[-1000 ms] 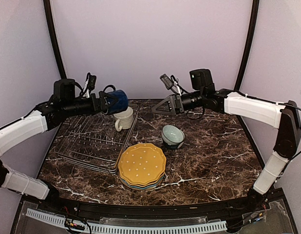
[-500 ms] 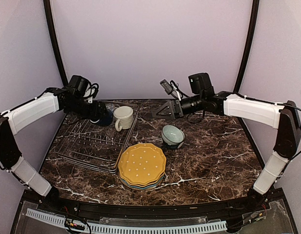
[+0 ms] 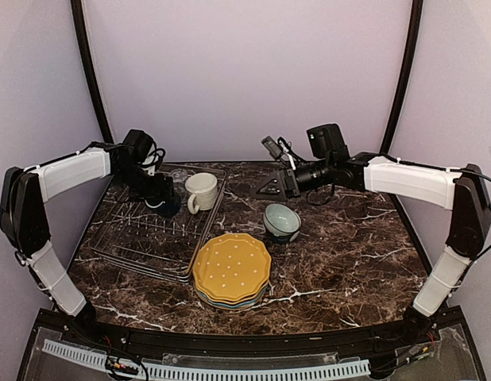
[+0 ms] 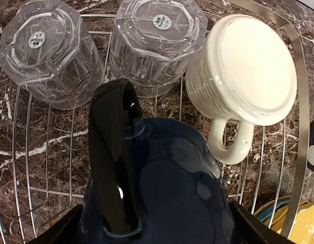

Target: Load the mixed dishes into the dish rack

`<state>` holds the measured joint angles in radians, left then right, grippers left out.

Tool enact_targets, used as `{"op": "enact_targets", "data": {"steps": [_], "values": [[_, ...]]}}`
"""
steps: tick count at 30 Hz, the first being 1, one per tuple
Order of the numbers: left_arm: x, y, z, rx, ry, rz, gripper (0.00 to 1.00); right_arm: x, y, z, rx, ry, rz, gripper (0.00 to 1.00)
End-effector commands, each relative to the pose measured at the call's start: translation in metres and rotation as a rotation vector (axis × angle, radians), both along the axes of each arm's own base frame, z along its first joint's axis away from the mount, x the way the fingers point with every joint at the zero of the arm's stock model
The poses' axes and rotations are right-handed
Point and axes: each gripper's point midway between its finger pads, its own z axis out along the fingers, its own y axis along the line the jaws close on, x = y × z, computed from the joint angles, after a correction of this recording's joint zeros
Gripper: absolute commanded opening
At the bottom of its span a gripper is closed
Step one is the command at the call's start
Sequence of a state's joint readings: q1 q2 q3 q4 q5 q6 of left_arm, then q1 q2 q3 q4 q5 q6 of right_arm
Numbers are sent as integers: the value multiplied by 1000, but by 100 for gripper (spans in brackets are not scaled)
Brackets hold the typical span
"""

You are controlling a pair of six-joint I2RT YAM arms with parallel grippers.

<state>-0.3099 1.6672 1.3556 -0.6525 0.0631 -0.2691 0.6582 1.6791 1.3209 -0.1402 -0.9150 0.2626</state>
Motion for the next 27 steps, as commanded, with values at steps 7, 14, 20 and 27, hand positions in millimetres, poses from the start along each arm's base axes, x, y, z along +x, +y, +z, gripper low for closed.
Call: {"op": "enact_targets", "data": {"steps": [7, 14, 20, 27], "values": [[25, 4, -1, -29, 11, 12, 1, 7, -3, -19, -25, 13, -11, 80], [35, 8, -17, -35, 63, 43, 8, 9, -3, -29, -37, 31, -12, 79], [42, 8, -30, -62, 107, 65, 19, 9, -4, -34, -41, 39, -17, 79], [45, 9, -40, -74, 136, 75, 37, 10, -7, -41, -49, 50, -25, 79]]}}
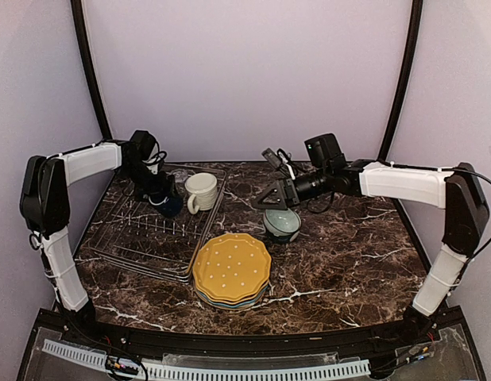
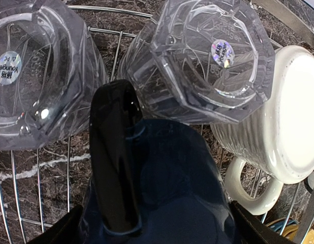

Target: Load the mixed dishes into the dish rack

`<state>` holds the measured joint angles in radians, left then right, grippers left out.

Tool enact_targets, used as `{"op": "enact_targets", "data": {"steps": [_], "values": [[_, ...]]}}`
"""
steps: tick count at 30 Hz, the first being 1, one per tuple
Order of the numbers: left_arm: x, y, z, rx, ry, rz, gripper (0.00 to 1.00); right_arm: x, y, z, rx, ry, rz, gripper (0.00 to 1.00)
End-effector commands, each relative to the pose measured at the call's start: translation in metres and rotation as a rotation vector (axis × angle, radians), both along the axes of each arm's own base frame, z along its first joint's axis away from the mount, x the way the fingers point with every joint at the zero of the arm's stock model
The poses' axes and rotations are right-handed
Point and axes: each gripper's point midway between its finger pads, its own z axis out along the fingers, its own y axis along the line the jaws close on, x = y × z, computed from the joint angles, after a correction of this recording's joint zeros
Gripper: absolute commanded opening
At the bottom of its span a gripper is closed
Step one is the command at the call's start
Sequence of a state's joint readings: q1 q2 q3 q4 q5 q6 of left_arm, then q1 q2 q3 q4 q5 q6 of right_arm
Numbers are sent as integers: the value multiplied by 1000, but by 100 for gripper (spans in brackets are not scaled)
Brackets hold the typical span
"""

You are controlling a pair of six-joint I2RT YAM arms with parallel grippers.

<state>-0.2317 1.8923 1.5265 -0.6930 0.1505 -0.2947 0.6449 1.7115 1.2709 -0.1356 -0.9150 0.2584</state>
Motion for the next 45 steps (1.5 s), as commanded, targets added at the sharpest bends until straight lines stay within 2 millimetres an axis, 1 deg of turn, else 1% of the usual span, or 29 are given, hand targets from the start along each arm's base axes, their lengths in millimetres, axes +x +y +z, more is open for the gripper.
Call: {"op": "enact_targets", "data": {"steps": [1, 2, 5, 8, 9, 11, 17, 18, 20, 28, 33, 36, 39, 40, 41, 42, 43, 45], "values": [[6, 0, -5, -16, 15, 15, 41, 7, -2, -8, -2, -8, -12, 79], [6, 0, -4, -18, 14, 16, 43, 8, -3, -9, -2, -7, -12, 78], [7, -2, -1, -26, 9, 14, 57, 8, -2, -10, -1, -3, -9, 78], [7, -1, 2, -22, 3, 15, 66, 10, -1, -12, -3, 0, -10, 78], [7, 0, 3, -19, -1, 15, 73, 10, -1, -13, -4, 3, -12, 78], [8, 0, 5, -17, -6, 16, 78, 11, -1, -15, -6, 7, -12, 78], [11, 0, 9, -17, -19, 15, 84, 12, -1, -17, -5, 13, -11, 78], [11, -1, 10, -19, -22, 14, 92, 12, -1, -17, -5, 14, -11, 77], [13, -1, 13, -22, -29, 11, 97, 13, -1, -18, -5, 14, -12, 77], [13, -3, 25, -36, -43, 9, 99, 15, -2, -22, -5, 24, -11, 77], [8, 1, 35, -21, -63, 14, 99, 15, -1, -21, -1, 28, -8, 77], [1, 5, 41, -4, -70, 13, 99, 17, -3, -20, -6, 24, -18, 77], [-3, 10, 50, 18, -110, 14, 99, 29, -12, -20, -63, 13, -99, 76], [-7, 13, 56, 22, -128, 17, 99, 34, -16, -22, -105, 4, -136, 76], [-6, 15, 62, 34, -155, 21, 99, 44, -24, -26, -170, -22, -195, 76], [-11, 18, 69, 37, -177, 23, 99, 49, -30, -28, -225, -43, -230, 76], [-9, 20, 74, 49, -207, 22, 99, 52, -36, -31, -273, -59, -249, 76], [-13, 25, 84, 65, -248, 22, 99, 56, -47, -30, -341, -100, -282, 76]]}}
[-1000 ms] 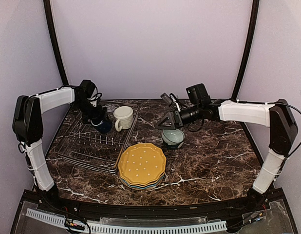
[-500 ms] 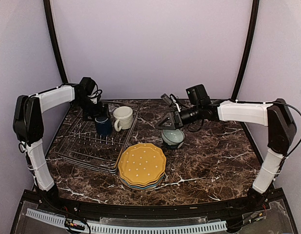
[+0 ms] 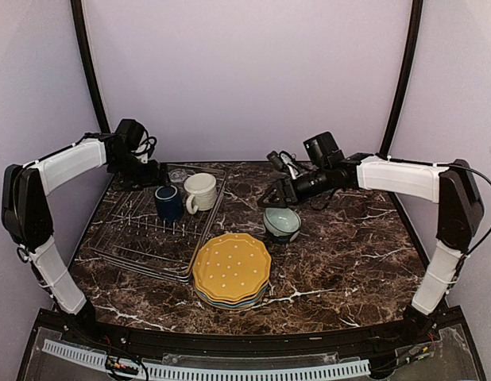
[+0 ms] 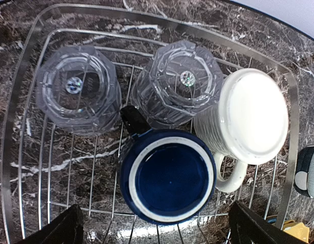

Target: Load the mixed dishes into the dish rack

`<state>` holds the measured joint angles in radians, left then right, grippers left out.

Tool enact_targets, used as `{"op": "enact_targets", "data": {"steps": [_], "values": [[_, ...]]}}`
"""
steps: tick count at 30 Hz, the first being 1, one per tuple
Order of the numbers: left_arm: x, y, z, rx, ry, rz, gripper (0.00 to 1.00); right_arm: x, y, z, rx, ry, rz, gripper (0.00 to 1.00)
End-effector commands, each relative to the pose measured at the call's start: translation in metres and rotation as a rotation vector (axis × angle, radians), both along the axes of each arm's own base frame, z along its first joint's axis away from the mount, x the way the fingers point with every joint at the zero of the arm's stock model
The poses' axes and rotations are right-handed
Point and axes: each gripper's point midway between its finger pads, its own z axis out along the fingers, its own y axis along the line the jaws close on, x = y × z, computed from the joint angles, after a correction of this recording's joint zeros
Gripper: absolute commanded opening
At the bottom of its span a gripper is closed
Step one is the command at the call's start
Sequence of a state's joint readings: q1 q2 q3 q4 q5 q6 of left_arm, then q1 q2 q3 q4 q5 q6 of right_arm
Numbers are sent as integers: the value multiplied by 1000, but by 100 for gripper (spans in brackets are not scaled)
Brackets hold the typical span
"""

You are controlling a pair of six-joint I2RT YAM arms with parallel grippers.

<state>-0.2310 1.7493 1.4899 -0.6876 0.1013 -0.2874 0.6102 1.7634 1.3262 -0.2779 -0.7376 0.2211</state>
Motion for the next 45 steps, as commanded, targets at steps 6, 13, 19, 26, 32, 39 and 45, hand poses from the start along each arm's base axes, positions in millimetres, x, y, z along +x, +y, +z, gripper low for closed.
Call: {"op": "enact_targets", "data": {"steps": [6, 13, 19, 26, 32, 39, 45], "values": [[-27, 7, 49, -9, -159, -45, 99, -2, -49, 1, -290, -142, -86, 74], [-55, -5, 77, -113, -294, -121, 99, -59, -38, -17, -402, -100, 11, 69], [-66, -5, 91, -134, -347, -123, 98, -82, -20, -44, -474, -15, 19, 56], [-71, -12, 92, -182, -352, -139, 97, -86, -7, -70, -544, 58, 0, 50], [-72, -16, 92, -199, -351, -153, 97, -84, 6, -82, -565, 82, -2, 40], [-73, -16, 88, -202, -345, -157, 97, -86, 13, -91, -584, 113, -5, 27], [-74, -18, 88, -212, -345, -162, 97, -86, 7, -97, -616, 136, -44, 22]]}}
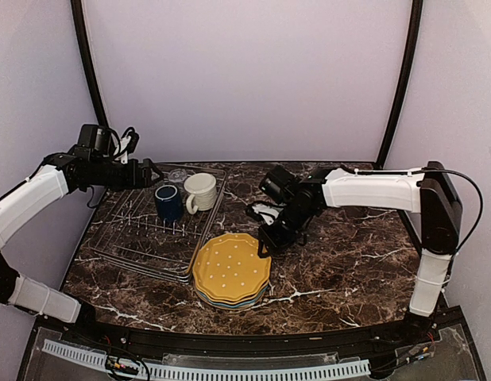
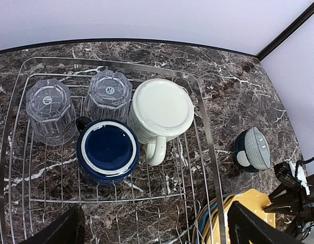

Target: Load the mixed dishes into the dish rack

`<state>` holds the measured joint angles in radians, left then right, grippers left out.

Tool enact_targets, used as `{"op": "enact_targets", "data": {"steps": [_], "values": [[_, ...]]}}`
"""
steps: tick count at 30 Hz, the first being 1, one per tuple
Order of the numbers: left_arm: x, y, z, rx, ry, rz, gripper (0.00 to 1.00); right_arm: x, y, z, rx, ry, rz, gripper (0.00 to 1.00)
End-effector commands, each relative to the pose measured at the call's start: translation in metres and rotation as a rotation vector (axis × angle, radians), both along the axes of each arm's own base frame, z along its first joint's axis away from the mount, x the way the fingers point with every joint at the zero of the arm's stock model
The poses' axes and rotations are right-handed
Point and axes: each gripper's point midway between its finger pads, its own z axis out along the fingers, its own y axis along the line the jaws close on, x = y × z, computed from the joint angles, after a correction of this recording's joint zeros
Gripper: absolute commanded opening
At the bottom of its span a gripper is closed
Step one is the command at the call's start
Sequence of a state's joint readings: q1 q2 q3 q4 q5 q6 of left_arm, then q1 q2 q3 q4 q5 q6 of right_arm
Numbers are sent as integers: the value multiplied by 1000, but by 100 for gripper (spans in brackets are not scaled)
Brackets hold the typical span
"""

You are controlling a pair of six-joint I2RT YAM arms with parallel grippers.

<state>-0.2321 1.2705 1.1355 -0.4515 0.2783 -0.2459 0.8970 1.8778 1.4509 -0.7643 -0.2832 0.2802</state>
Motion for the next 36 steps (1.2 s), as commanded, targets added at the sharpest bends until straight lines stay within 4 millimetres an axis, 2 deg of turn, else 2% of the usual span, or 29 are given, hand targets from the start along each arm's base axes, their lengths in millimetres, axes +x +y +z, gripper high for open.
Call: {"op": "enact_targets", "data": {"steps": [1, 10, 13, 18, 26, 36], "values": [[-5, -3, 4, -22, -12, -18, 97, -1, 2, -4, -25, 9, -33, 21], [-7, -4, 5, -23, -18, -24, 97, 1, -1, -10, -56, 16, -93, 20], [-8, -4, 4, -21, -18, -27, 97, 3, -4, -10, -73, 14, -112, 15], [-8, -4, 6, -20, -24, -28, 97, 6, -3, -2, -67, 0, -139, 0], [-9, -5, 10, -16, -36, -43, 99, 17, -5, 23, -58, -59, -168, 0], [-22, -36, 23, -179, -98, -191, 99, 33, -24, 71, 45, -128, -192, 0]]}}
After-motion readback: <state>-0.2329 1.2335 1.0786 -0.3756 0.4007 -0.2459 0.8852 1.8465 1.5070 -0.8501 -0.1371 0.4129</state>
